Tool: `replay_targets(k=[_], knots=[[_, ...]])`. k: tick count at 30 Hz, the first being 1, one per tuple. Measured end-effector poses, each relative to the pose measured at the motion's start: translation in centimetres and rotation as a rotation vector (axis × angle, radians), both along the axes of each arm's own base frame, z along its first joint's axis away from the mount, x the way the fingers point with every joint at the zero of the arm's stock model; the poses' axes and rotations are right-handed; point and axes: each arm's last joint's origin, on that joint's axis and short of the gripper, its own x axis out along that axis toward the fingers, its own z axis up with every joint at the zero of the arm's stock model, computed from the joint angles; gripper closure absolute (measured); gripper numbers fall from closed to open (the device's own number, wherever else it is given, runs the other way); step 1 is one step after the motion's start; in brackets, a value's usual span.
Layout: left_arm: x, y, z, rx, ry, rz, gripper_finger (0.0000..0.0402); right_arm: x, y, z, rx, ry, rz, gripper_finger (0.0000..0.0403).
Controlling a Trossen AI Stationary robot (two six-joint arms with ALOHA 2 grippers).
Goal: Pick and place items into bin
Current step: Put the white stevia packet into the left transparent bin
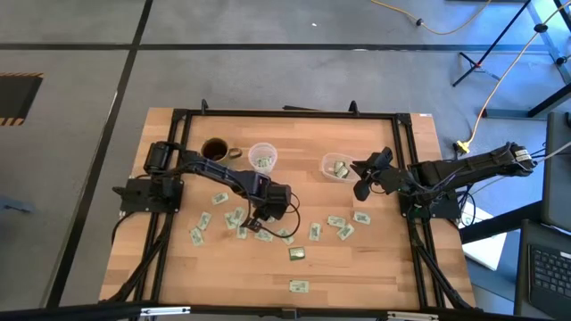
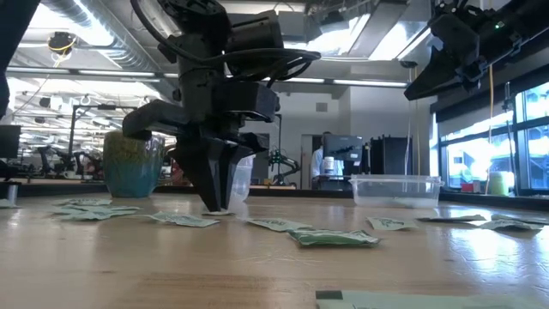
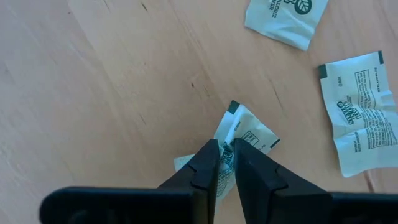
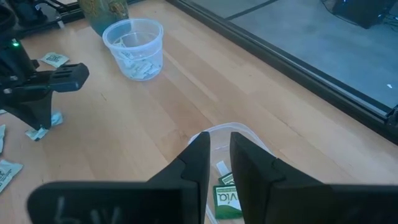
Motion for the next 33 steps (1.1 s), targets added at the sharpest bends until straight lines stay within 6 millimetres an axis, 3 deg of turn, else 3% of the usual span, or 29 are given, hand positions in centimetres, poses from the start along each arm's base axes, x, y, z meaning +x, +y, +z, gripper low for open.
replay_targets(k=[9, 25, 33], knots=[[0.0, 0.0, 0.1, 0.004, -0.004, 0.001, 0.0381, 0.0, 0.0, 0.0, 0.000, 0.000, 0.000, 0.0336], [-0.8, 0.2, 2.6, 0.037, -0.044, 0.028, 0.0382, 0.0, 0.0, 0.0, 0.000, 0.001, 0.000, 0.0336], [-2.8, 1.7, 6.5, 0.099, -0.063, 0.122, 0.0382, 0.0, 0.0, 0.0, -0.002, 0.002, -0.002, 0.0336]])
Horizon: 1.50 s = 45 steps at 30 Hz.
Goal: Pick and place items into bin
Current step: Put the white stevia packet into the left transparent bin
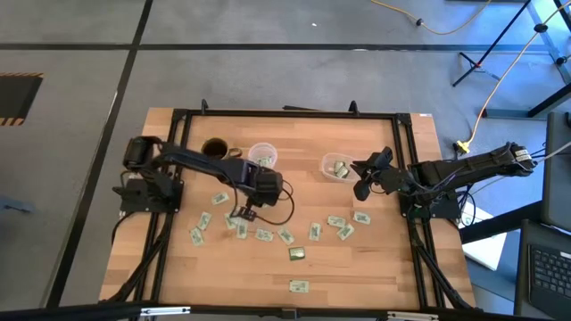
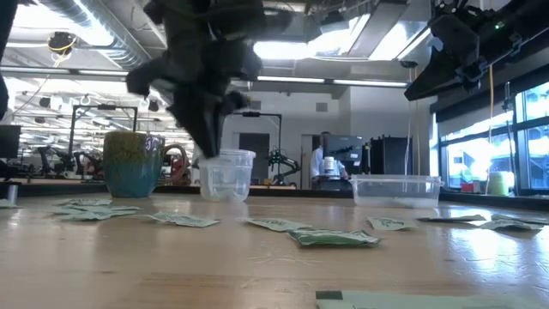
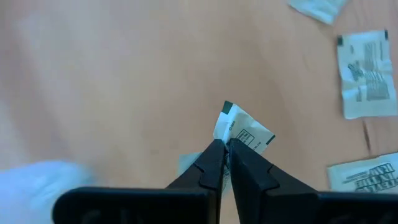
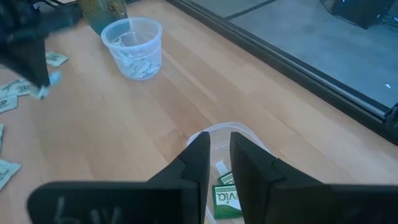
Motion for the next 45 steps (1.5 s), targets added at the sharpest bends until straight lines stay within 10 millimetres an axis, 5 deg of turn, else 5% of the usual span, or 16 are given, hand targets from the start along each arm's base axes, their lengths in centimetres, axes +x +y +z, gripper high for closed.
replay_targets(k=[7, 12, 28, 45], knots=[[-1.6, 2.1, 4.3, 0.272, -0.142, 0.106, 0.0382, 0.0, 0.0, 0.0, -0.004, -0.002, -0.006, 0.0336], [-2.0, 3.9, 5.4, 0.369, -0.184, 0.207, 0.0382, 0.0, 0.0, 0.0, -0.005, -0.001, -0.006, 0.0336], [-0.7, 8.8, 1.8, 0.305, -0.093, 0.352, 0.0382, 0.0, 0.0, 0.0, -0.007, 0.002, -0.005, 0.0336], [-0.2, 9.6, -0.2, 0.328, -0.021, 0.366, 0.0357, 0.0, 0.0, 0.0, -0.007, 0.003, -0.005, 0.0336]])
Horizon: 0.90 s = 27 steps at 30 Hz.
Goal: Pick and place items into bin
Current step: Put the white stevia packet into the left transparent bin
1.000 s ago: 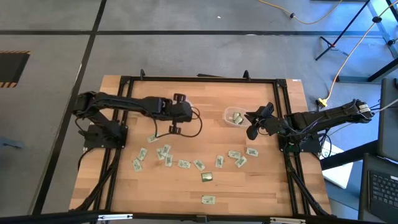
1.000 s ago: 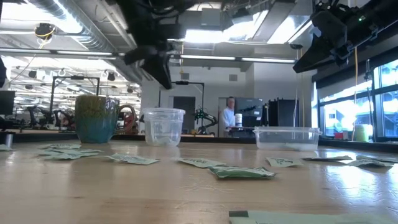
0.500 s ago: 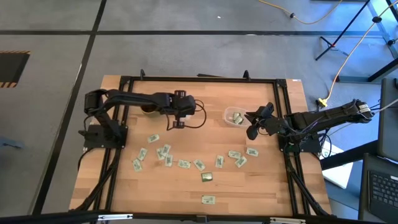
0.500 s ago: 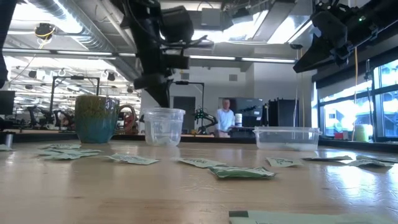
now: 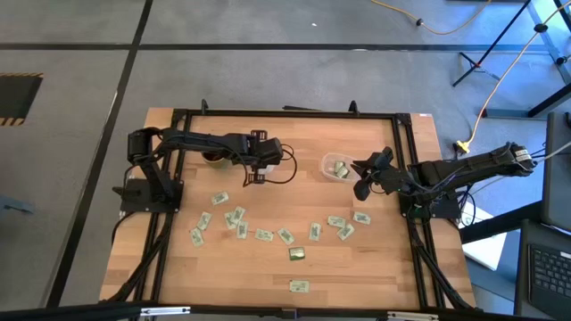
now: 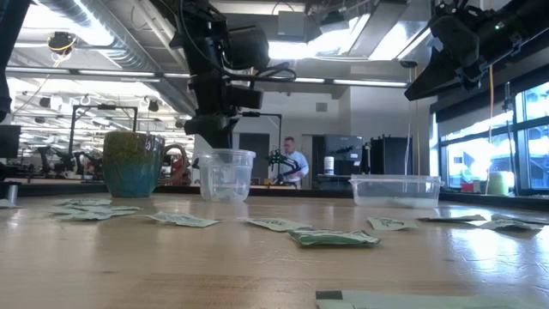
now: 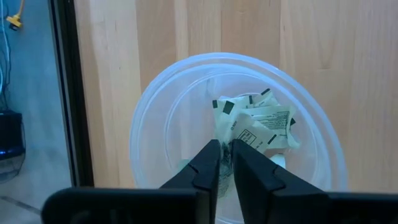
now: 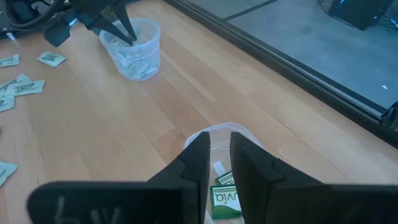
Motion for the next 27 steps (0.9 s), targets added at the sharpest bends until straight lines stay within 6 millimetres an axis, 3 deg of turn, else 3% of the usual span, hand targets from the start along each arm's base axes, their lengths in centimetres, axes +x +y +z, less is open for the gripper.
replay_targets(k=[10, 16, 22, 27], knots=[[0.1, -0.6, 0.5, 0.050, -0.006, 0.011, 0.0312, 0.0, 0.0, 0.0, 0.000, 0.001, 0.000, 0.0336], [0.4, -1.7, 1.9, 0.092, 0.001, 0.019, 0.0301, 0.0, 0.0, 0.0, -0.001, 0.003, 0.000, 0.0336], [-0.1, -4.1, 4.7, -0.012, -0.113, -0.058, 0.0303, -0.1, 0.0, -0.1, -0.002, 0.010, 0.000, 0.0336], [-1.7, -5.6, 7.5, -0.139, -0.220, -0.075, 0.0294, -0.1, 0.0, -0.1, -0.003, 0.013, 0.000, 0.0336]])
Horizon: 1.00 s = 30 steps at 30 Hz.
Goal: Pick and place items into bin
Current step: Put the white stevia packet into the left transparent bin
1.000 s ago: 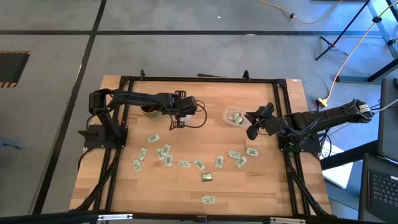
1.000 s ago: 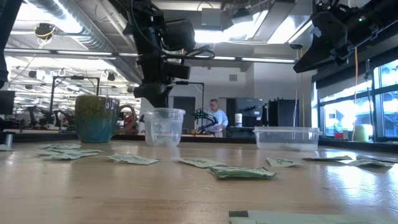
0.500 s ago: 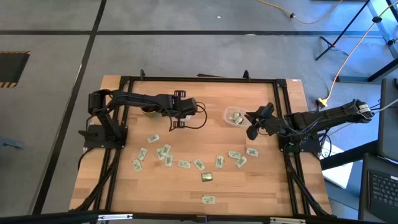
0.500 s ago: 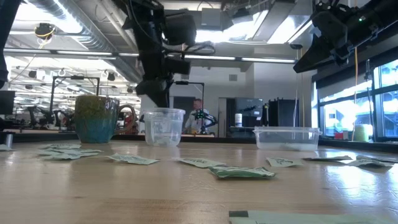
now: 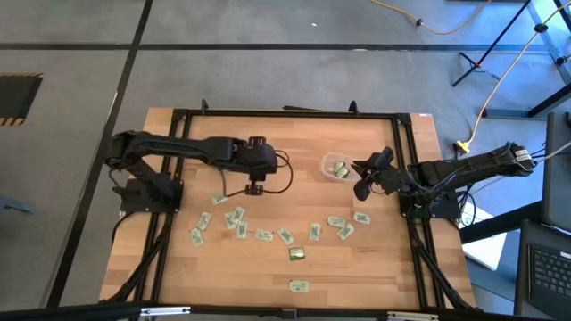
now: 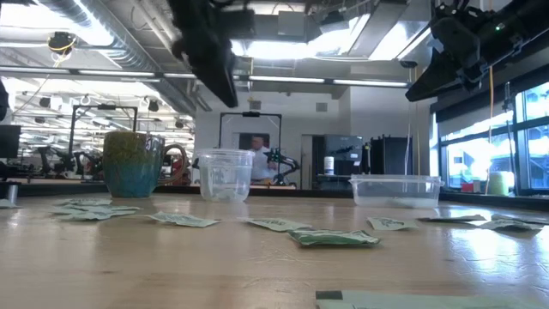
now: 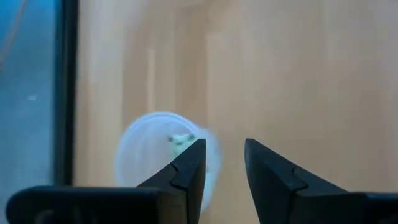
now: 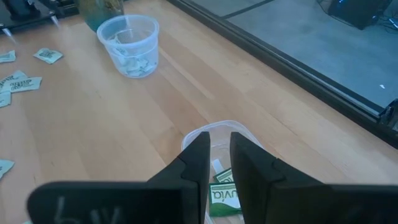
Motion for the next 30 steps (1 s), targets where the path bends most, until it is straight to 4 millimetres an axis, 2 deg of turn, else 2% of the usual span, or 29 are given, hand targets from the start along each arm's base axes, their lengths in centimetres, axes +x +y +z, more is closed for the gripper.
replay_targets(k=[6, 13, 16, 21, 30], knots=[[-2.9, -1.5, 2.1, -0.178, 0.005, 0.049, 0.0283, 0.0, 0.0, 0.0, 0.001, 0.000, -0.001, 0.0336], [-5.7, -3.3, 1.9, -0.278, 0.191, 0.166, 0.0272, 0.0, 0.0, 0.0, 0.002, -0.001, -0.002, 0.0336], [-6.2, -4.1, 0.5, -0.278, 0.243, 0.178, 0.0266, 0.0, 0.0, 0.0, 0.002, -0.001, -0.002, 0.0336], [-7.0, -4.7, -3.0, -0.257, 0.305, 0.230, 0.0262, 0.0, 0.0, 0.0, 0.003, -0.002, -0.002, 0.0336], [-9.2, -4.5, -8.6, -0.239, 0.374, 0.350, 0.0261, 0.1, 0.0, 0.1, 0.008, -0.015, -0.004, 0.0336]])
